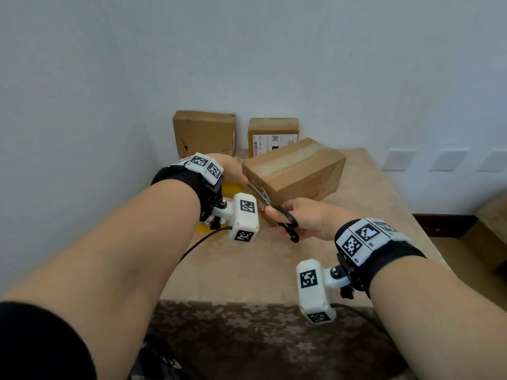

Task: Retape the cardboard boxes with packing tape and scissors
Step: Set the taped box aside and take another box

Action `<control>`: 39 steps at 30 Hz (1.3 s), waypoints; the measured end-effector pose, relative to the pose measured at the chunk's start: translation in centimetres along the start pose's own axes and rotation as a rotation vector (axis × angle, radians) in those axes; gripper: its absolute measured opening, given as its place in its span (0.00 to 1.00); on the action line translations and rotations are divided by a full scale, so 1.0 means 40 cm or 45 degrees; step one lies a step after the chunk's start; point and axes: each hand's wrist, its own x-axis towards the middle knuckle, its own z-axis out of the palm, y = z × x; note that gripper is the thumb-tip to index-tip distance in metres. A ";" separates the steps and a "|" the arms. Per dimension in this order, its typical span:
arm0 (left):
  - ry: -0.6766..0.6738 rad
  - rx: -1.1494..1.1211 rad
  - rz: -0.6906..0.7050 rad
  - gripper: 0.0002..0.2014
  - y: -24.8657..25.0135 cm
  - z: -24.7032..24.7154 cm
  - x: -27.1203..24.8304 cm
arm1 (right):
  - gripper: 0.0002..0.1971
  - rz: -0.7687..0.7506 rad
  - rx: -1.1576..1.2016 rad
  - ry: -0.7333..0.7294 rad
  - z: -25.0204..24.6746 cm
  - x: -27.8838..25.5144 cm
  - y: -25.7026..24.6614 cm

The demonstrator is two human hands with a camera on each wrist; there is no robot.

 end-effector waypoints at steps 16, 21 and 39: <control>0.202 -0.234 0.137 0.11 -0.018 0.038 0.004 | 0.19 -0.101 -0.104 0.141 -0.021 0.000 0.005; 0.270 -0.453 0.229 0.06 -0.071 0.047 -0.027 | 0.29 -0.050 -0.798 0.213 -0.073 -0.014 -0.007; 0.582 -0.534 0.468 0.07 -0.118 0.105 -0.086 | 0.26 -0.438 -0.464 0.320 0.116 0.011 -0.156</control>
